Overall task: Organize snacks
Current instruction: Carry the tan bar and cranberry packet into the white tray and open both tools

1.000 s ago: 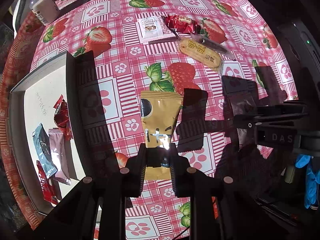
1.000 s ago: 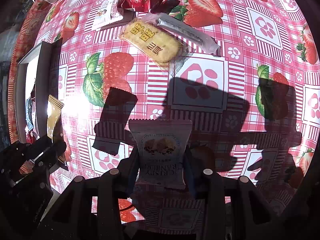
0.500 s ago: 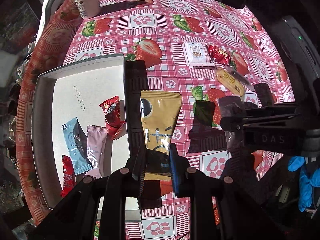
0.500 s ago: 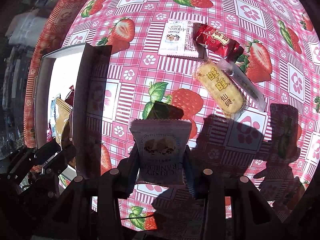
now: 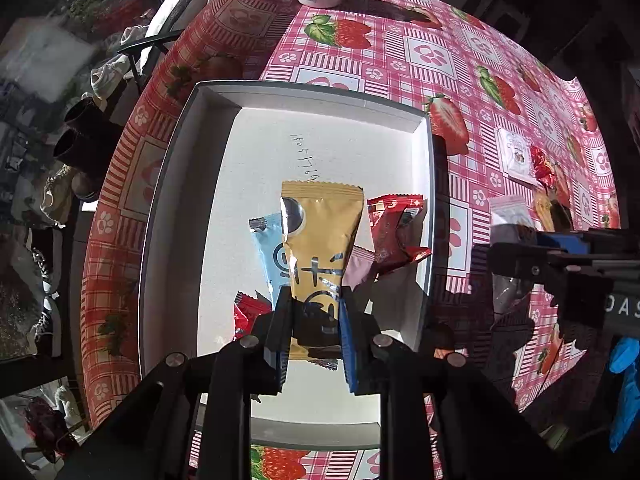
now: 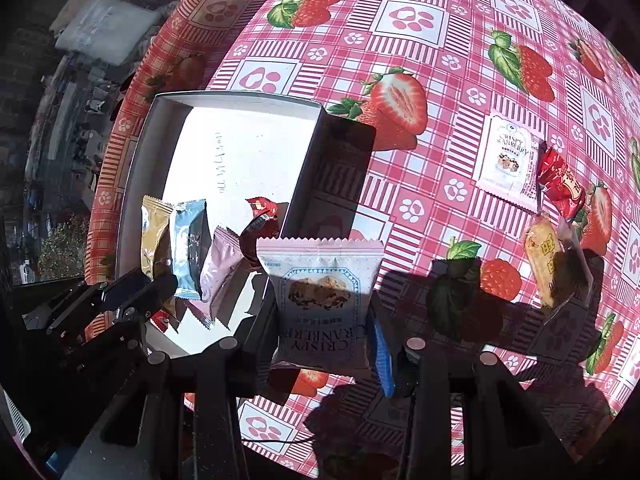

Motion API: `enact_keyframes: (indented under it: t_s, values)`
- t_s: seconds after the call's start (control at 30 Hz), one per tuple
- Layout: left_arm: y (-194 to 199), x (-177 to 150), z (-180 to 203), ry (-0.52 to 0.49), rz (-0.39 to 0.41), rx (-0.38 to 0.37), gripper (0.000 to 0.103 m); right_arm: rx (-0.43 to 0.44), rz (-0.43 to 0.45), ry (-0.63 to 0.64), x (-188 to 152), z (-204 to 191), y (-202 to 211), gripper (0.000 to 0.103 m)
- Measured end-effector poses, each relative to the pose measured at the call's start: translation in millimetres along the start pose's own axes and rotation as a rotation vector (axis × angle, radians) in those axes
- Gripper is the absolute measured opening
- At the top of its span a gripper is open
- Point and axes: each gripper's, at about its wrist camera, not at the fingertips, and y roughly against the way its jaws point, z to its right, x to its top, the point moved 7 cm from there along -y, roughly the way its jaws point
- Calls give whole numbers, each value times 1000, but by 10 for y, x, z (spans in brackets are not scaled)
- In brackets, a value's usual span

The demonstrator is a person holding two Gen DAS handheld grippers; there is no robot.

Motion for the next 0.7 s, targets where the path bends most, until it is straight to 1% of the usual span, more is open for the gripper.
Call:
enact_keyframes:
  t_s: [0.13, 0.3, 0.57, 0.7]
  values:
    - [-64, -22, -167, 26, -9, 10, 23, 12, -5, 21, 14, -160, 8, 43]
    - [-110, -81, -330, 56, -25, 9, 23, 20, -26, 40, 73, -359, -94, 43]
    - [-190, -149, -419, 58, -54, 13, 23, 36, -60, 53, 139, -623, -331, 43]
    - [-229, -180, -437, 61, -65, 20, 23, 53, -73, 38, 147, -680, -403, 43]
